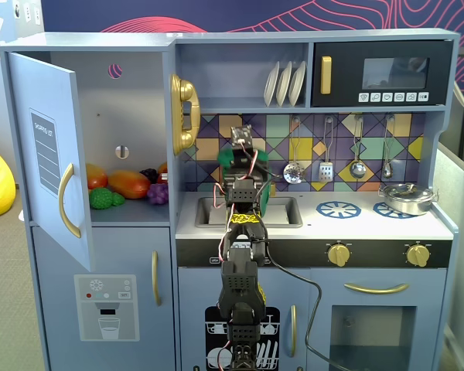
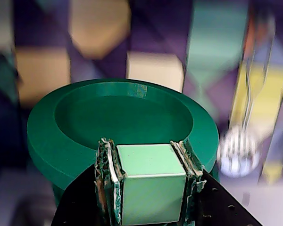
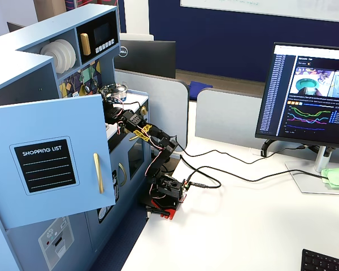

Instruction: Take off the lid from the green recipient and place it on the counter

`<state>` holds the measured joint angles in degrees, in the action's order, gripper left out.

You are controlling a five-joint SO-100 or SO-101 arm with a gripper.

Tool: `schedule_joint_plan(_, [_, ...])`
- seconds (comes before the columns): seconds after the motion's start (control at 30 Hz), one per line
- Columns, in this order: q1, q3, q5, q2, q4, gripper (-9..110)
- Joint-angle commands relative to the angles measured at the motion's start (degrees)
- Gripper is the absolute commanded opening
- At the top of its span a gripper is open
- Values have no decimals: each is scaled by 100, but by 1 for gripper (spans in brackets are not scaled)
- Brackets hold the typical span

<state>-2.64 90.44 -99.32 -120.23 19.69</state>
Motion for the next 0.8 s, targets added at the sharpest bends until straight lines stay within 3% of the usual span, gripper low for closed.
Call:
schedule_joint_plan(0.0, [-562, -571, -141, -193, -308, 0])
schedule_joint_plan(0.27, [-2417, -448, 167, -105, -773, 0])
schedule_joint_plan(0.37, [-2821, 88, 105, 35, -1521, 0])
schedule_joint_plan(0.77, [-3226, 1811, -88, 1011, -3138, 0])
